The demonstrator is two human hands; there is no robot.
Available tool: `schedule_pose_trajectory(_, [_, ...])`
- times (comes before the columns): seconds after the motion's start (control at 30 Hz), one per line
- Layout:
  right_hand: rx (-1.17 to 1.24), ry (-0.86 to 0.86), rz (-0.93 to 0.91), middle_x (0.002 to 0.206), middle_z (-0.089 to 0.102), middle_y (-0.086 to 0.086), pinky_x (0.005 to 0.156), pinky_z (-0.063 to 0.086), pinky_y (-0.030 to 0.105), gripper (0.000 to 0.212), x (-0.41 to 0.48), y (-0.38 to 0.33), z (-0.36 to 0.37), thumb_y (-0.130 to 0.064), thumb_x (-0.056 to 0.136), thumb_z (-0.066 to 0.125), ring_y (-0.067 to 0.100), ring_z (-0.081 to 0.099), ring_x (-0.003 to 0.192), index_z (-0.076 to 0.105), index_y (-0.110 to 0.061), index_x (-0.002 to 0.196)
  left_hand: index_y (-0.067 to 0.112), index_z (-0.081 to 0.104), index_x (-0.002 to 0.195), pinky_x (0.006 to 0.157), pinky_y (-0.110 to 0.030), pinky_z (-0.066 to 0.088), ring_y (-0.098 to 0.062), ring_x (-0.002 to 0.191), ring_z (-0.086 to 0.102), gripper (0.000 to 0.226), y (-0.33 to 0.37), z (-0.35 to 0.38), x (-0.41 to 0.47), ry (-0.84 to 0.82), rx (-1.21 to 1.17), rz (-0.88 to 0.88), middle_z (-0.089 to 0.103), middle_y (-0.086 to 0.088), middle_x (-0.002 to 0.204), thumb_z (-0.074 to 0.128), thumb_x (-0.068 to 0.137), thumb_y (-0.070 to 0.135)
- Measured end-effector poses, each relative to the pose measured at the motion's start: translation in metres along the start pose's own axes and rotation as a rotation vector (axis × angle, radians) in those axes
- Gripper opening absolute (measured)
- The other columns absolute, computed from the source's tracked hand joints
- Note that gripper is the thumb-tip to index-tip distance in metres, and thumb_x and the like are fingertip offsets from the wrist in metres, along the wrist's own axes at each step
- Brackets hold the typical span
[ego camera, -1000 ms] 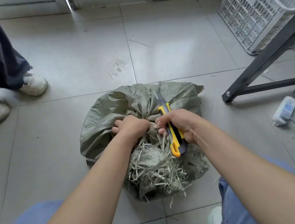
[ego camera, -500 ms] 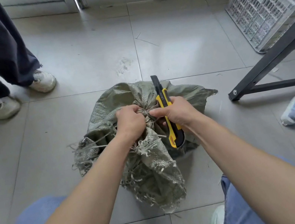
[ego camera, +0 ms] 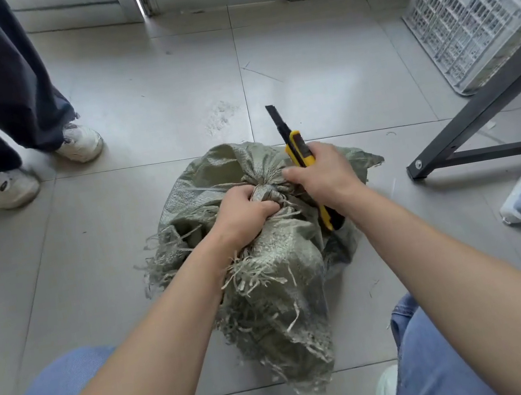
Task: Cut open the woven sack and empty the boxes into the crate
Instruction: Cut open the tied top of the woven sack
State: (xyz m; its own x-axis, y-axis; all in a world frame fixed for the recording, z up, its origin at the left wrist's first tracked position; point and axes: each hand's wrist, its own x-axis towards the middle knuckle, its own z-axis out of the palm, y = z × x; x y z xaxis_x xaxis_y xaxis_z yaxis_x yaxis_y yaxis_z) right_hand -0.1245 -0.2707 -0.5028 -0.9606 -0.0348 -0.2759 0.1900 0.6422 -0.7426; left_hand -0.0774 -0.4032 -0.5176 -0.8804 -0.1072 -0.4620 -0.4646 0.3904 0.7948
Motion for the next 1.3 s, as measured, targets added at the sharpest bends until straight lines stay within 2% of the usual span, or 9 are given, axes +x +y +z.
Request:
schedule_pose_trajectory(0.1, [-0.168,0.017,-0.069,0.074,0.053,0.003,0.059,0.033,0.034,0.031,-0.011,-0.015,-0.015,-0.042,0.091,0.053,0.026,0.049,0.076,0.054,-0.013,0.081,0.009,0.065,0.082,0.063,-0.025,0.044,-0.015,0.060,0.057,0.004,-0.001,0.003,0.003,0.004,-0.168,0.004,0.063,-0.006,0.070,0.069,0.081,0.008])
schedule_pose_trajectory(0.2, [-0.306,-0.063,-0.100,0.066,0.047,0.002,0.052,0.029,0.033,0.036,-0.025,-0.017,-0.027,-0.043,0.093,0.050,0.025,0.046,0.072,0.047,-0.015,0.071,0.008,0.064,0.086,0.043,-0.011,0.038,0.006,0.037,0.049,0.006,0.004,0.009,0.004,0.032,-0.267,0.030,0.058,0.002,0.062,0.067,0.083,0.004])
schedule_pose_trajectory(0.37, [-0.455,-0.150,-0.107,0.090,0.054,0.003,0.067,0.032,0.031,0.028,-0.049,-0.010,-0.041,-0.045,0.089,0.056,0.025,0.051,0.086,0.049,-0.018,0.090,0.007,0.068,0.091,0.045,-0.011,0.038,0.008,0.041,0.050,0.011,0.007,0.015,0.007,0.065,-0.321,0.068,0.059,0.003,0.064,0.066,0.082,0.000])
schedule_pose_trajectory(0.47, [-0.545,-0.171,-0.108,0.092,0.054,0.004,0.068,0.032,0.030,0.028,-0.054,-0.007,-0.043,-0.045,0.087,0.058,0.025,0.049,0.087,0.047,-0.020,0.091,0.004,0.070,0.098,0.045,-0.006,0.039,-0.004,0.060,0.055,0.020,0.009,0.016,0.008,0.070,-0.302,0.074,0.065,-0.004,0.080,0.062,0.082,-0.004])
schedule_pose_trajectory(0.63, [-0.599,-0.144,-0.101,0.103,0.063,0.010,0.070,0.037,0.032,0.027,-0.056,-0.007,-0.043,-0.044,0.085,0.059,0.032,0.057,0.098,0.046,-0.020,0.087,0.003,0.070,0.098,0.045,-0.005,0.038,-0.002,0.059,0.055,0.022,0.009,0.020,0.007,0.109,-0.307,0.076,0.065,-0.002,0.079,0.061,0.080,-0.007])
schedule_pose_trajectory(0.83, [-0.630,-0.087,-0.055,0.113,0.063,0.014,0.071,0.036,0.033,0.028,-0.062,-0.009,-0.037,-0.043,0.088,0.056,0.036,0.057,0.106,0.042,-0.019,0.093,0.002,0.069,0.094,0.038,-0.012,0.028,0.000,0.034,0.039,0.017,0.011,0.022,0.008,0.116,-0.271,0.056,0.051,0.001,0.059,0.060,0.081,-0.004])
schedule_pose_trajectory(1.07, [-0.604,-0.073,0.023,0.117,0.062,0.014,0.074,0.034,0.034,0.030,-0.067,-0.017,-0.036,-0.041,0.090,0.054,0.037,0.056,0.110,0.053,-0.014,0.102,0.006,0.070,0.089,0.055,-0.028,0.033,-0.014,0.062,0.043,0.012,0.014,0.029,0.007,0.162,-0.272,0.076,0.060,-0.006,0.072,0.067,0.078,0.001])
schedule_pose_trajectory(1.2, [-0.589,-0.070,0.052,0.114,0.063,0.014,0.072,0.035,0.032,0.023,-0.066,-0.022,-0.036,-0.038,0.089,0.054,0.036,0.057,0.107,0.046,-0.017,0.089,0.003,0.069,0.091,0.047,-0.015,0.033,-0.009,0.058,0.042,0.013,0.015,0.030,0.008,0.184,-0.210,0.108,0.059,-0.003,0.072,0.066,0.078,0.001])
schedule_pose_trajectory(1.3, [-0.709,0.028,-0.025,0.113,0.063,0.013,0.069,0.033,0.033,0.022,-0.071,-0.022,-0.034,-0.034,0.091,0.054,0.036,0.058,0.106,0.041,-0.017,0.097,-0.005,0.066,0.086,0.051,-0.027,0.029,-0.015,0.058,0.035,0.013,0.017,0.027,0.010,0.183,-0.175,0.113,0.048,-0.004,0.064,0.066,0.078,0.005])
